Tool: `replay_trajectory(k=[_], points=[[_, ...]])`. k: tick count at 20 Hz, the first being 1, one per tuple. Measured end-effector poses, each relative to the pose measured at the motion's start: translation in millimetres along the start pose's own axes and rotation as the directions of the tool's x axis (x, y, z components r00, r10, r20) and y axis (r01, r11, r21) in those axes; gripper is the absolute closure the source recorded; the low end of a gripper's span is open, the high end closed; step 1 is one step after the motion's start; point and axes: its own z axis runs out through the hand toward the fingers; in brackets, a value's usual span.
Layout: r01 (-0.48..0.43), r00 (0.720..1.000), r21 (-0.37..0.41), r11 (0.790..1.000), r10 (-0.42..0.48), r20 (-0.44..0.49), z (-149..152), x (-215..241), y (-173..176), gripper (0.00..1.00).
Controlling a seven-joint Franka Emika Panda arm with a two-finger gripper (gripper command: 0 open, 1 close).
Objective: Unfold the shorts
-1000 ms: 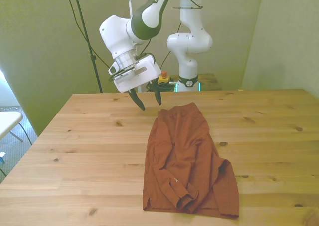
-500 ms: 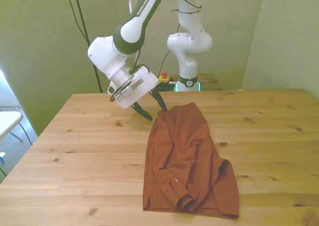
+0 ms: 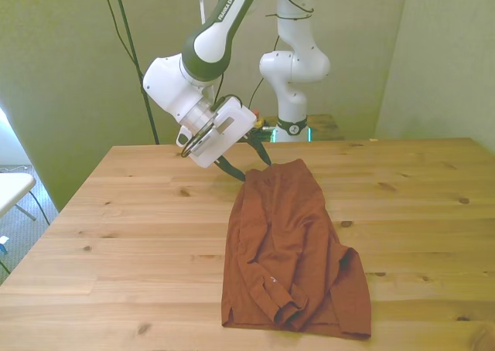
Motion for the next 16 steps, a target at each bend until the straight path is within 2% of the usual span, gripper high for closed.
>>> replay_trajectory(k=[6, 7, 16], points=[[-0.001, 1.000, -0.006, 1.000, 0.001, 0.013, 7.0, -1.3, 1.5, 0.00], [0.000, 1.000, -0.008, 1.000, 0.000, 0.015, 8.4, -1.0, 1.4, 1.00], [0.064, 0.997, -0.020, 0.998, -0.063, 0.041, 20.9, 1.5, 2.4, 1.00]])
